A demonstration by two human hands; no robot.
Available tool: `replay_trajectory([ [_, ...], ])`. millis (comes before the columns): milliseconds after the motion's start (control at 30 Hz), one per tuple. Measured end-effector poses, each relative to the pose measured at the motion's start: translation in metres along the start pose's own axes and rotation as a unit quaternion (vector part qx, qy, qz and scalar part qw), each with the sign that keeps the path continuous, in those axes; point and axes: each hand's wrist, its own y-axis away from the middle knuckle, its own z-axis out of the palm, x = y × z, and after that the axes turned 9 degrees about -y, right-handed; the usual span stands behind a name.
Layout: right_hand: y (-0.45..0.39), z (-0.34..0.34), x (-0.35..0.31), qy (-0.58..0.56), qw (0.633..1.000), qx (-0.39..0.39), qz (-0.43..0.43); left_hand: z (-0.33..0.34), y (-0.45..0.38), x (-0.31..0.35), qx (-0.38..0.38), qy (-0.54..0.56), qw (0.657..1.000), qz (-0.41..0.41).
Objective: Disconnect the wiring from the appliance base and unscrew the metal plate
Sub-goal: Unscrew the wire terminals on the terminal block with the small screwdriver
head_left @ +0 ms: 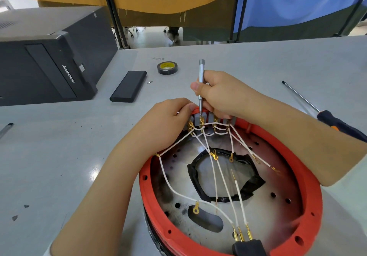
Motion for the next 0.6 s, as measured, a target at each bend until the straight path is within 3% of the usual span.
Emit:
replay_trajectory([
  [100, 0.005, 0.002, 0.005, -0.001, 0.999, 0.034, -0.03, 0.001, 0.0, -0.001, 0.001, 0.003, 1.0, -0.002],
  [267, 0.019, 0.001, 0.012, -0.097, 0.988, 0.06, -0.099, 0.0, 0.0, -0.001, 0.001, 0.01, 1.0, -0.001],
  [600, 0.021, 0.003, 0.011, -0.041, 0.99, 0.052, -0.127, 0.001, 0.0, -0.002, 0.005, 0.008, 1.0, 0.0],
])
